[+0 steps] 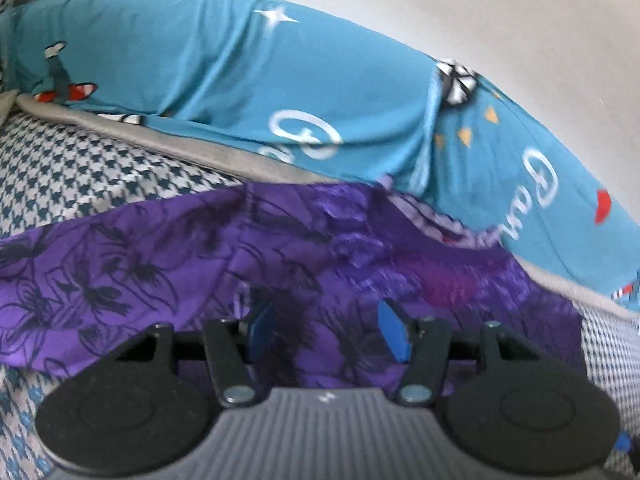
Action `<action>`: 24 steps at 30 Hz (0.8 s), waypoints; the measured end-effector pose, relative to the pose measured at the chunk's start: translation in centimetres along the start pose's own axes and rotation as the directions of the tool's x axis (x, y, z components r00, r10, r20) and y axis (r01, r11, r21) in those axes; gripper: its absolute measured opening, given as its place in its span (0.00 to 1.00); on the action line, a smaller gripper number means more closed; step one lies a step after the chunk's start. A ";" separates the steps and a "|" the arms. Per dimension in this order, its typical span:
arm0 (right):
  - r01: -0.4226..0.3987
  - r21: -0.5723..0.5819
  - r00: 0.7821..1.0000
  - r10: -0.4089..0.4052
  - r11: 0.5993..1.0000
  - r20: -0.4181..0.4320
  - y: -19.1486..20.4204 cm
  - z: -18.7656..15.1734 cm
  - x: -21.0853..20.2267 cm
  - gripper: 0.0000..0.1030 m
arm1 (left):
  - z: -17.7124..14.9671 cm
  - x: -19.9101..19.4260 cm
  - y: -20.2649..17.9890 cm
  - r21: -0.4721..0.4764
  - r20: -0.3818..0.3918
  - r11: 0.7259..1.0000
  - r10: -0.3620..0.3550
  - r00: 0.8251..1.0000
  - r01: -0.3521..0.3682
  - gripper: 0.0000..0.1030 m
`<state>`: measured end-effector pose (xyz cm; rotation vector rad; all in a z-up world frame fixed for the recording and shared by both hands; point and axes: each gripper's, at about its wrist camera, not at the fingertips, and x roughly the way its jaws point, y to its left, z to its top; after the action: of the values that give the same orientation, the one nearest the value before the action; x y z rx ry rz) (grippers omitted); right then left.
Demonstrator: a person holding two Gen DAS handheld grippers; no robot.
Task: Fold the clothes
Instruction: 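Fold the held side edge over the top's body and release with the left gripper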
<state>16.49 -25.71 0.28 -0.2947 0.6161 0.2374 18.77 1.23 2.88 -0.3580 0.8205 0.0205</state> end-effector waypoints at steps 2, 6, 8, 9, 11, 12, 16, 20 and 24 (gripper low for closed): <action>0.016 -0.020 1.000 -0.016 1.000 0.000 0.3 0.0 0.4 0.66 | -0.5 0.1 -0.5 0.019 -0.013 1.000 -0.008 1.000 0.008 0.59; 0.029 -0.024 0.999 -0.029 0.999 -0.017 0.4 -0.1 1.4 0.66 | -1.4 0.4 -1.4 0.056 -0.036 0.998 -0.018 0.999 0.020 0.64; 0.032 -0.026 0.999 -0.032 0.999 -0.025 0.4 -0.1 1.9 0.66 | -1.8 0.6 -1.6 0.065 -0.048 0.998 -0.017 0.999 0.020 0.65; 0.036 -0.032 0.999 -0.037 0.999 -0.023 0.5 -0.1 2.1 0.66 | -1.9 0.7 -1.6 0.066 -0.056 0.998 -0.017 0.998 0.021 0.65; 0.048 -0.046 0.999 -0.049 0.998 -0.018 0.6 0.0 2.5 0.66 | -2.2 0.9 -1.8 0.073 -0.065 0.997 -0.014 0.998 0.019 0.65; 0.051 -0.044 0.998 -0.052 0.998 -0.018 0.7 0.0 2.7 0.66 | -2.3 1.0 -1.9 0.078 -0.068 0.997 -0.012 0.998 0.017 0.65; 0.094 0.009 0.995 -0.093 0.996 -0.026 0.3 0.3 3.3 0.64 | -2.9 1.3 -2.3 0.097 -0.079 0.995 -0.002 0.997 0.010 0.68; 0.146 0.135 0.989 -0.141 0.980 -0.048 -1.2 0.5 3.1 0.64 | -3.4 1.6 -2.7 0.116 -0.090 0.993 0.008 0.996 0.003 0.70; 0.189 0.252 0.981 -0.169 0.949 -0.098 -2.6 0.2 2.8 0.64 | -3.5 1.6 -2.6 0.116 -0.095 0.993 0.015 0.995 -0.004 0.71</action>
<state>19.64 -27.66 -0.73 -0.1040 0.6830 -0.0309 17.84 -2.53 0.34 -0.2473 0.9138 -0.0352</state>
